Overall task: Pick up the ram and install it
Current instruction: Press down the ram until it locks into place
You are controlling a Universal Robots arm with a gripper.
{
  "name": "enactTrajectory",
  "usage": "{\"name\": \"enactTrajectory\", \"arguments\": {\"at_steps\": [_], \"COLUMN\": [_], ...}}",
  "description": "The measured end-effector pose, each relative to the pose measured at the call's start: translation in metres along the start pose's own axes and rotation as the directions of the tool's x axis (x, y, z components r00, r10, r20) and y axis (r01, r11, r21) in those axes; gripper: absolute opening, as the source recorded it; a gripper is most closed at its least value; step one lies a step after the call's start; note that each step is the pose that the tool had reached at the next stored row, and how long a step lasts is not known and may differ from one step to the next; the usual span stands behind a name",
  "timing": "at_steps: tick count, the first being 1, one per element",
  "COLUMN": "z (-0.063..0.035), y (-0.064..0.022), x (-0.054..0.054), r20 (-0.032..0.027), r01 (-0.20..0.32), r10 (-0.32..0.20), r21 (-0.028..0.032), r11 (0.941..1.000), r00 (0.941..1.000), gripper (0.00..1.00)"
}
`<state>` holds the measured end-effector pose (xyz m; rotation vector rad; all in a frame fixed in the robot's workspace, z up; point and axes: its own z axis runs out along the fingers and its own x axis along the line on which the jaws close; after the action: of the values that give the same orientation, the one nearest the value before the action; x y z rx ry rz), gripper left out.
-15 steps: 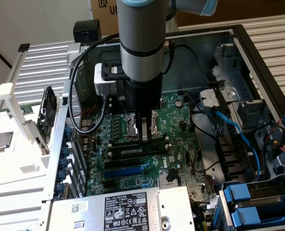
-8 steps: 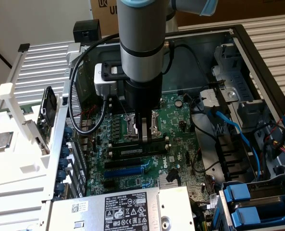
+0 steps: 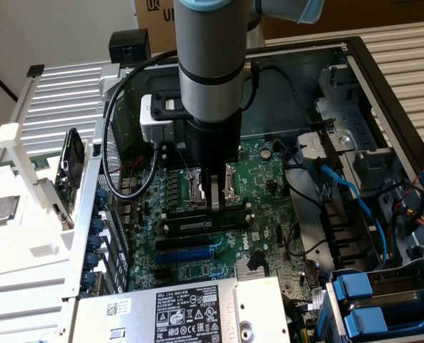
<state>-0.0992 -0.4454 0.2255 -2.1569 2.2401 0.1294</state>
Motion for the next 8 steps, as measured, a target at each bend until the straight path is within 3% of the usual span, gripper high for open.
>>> {"name": "enactTrajectory", "arguments": {"at_steps": [8], "z": [-0.0070], "y": [0.0002], "x": [-0.0006], "r20": [0.0004], "r01": [0.000], "r10": [0.000], "r21": [0.0002], "r11": [1.0000], "r00": [1.0000], "gripper": [0.11]}}
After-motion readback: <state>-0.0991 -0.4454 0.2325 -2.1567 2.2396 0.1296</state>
